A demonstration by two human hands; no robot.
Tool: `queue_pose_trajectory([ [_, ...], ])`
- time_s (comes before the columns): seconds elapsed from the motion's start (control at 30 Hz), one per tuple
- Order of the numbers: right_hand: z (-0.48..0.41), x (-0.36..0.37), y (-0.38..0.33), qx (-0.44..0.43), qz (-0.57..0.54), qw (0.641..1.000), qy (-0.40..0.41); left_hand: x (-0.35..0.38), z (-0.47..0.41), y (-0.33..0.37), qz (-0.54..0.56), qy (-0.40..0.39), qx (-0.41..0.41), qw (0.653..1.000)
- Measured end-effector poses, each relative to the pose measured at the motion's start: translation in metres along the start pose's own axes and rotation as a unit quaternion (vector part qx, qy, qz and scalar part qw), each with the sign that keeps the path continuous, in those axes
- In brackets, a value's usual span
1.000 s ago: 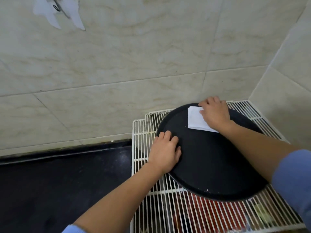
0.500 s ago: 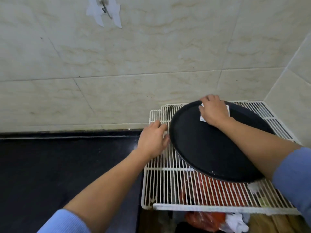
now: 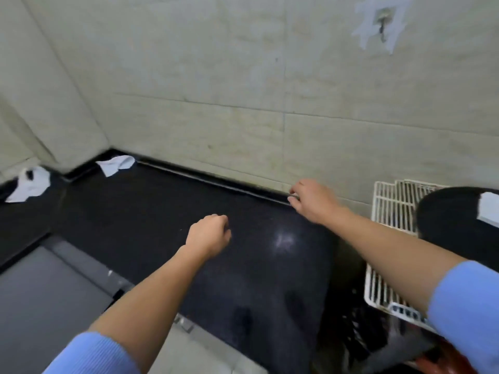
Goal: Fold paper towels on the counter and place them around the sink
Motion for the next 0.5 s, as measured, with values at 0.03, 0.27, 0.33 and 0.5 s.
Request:
queue_pose_trajectory([
  [0.03, -0.01, 0.007, -0.031, -0.017, -0.001, 1.0, -0.006, -0.005, 0.009, -0.03, -0.004, 0.002, -0.016, 1.0],
  [0.27, -0.072, 0.061, -0.239, -0.099, 0.009, 0.995, -0.012, -0.039, 0.063, -0.232, -0.027, 0.007, -0.089, 0.996],
  [0.33, -0.089, 0.073, -0.286, -0.107, 0.005, 0.994, -0.023, -0.047, 0.07, -0.276, -0.031, 0.009, -0.102, 0.994],
  [0.5, -0.131, 0.097, -0.366, -0.136, 0.015, 0.99, -0.04, -0.053, 0.071, -0.361, -0.02, 0.012, -0.127, 0.992],
])
Point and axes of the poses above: each hand's wrist, its own z-axis away from the middle knuckle, its own x-axis out of the palm, y = z × x, the point moved 1 cm from there along -z, towards the middle knuckle, and after that the axes turned 1 degree about x, right-handed, at the moved point
